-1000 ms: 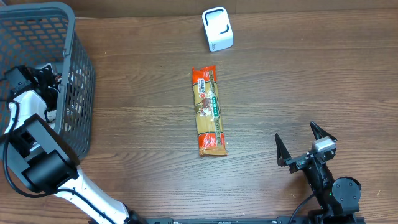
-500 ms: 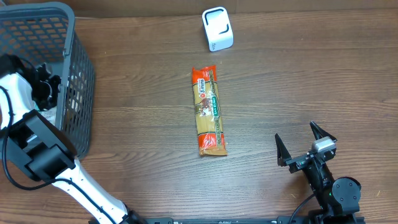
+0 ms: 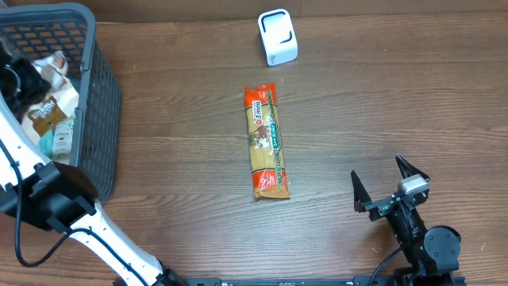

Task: Scan the item barcode
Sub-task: 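Lift the mushroom bag out and set it on the spaghetti pack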

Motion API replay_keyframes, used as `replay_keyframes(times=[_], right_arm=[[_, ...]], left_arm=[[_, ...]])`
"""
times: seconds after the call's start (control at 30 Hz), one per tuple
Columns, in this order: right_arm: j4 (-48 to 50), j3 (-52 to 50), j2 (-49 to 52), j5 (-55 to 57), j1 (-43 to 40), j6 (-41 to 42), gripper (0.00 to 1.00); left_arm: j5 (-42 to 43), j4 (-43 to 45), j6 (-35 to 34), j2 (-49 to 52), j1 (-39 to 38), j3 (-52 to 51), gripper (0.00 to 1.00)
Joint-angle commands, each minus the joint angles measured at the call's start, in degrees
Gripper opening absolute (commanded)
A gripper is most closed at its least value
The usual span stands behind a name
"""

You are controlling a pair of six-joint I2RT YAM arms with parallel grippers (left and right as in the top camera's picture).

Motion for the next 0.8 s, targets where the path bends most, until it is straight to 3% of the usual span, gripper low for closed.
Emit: replay_keyframes(times=[0.0,0.13,0.43,0.57,0.77], right_arm=[[0.3,-0.6,-0.4,0.0,0.4,0.2,1.0],[0.3,-0.6,-0.4,0.0,0.4,0.2,1.0],[0.3,-0.6,-0.4,0.0,0.4,0.2,1.0],[0.3,-0.6,-0.4,0.0,0.4,0.2,1.0],[0.3,-0.6,-0.4,0.0,0.4,0.2,1.0]], left_arm=[[-0.3,-2.3,-2.1,-2.6,0.0,8.9,0.04],[2.5,-3.0,-2.1,-6.6,0.0,14.7,0.04],[23.3,-4.7,0.0,-19.0,-3.7,16.4,0.04],[23.1,-11.5,6.0,-21.6,-10.0,16.4,0.04],[19.7,-12.7,6.3,-21.7,-21.9,9.6,0.04]])
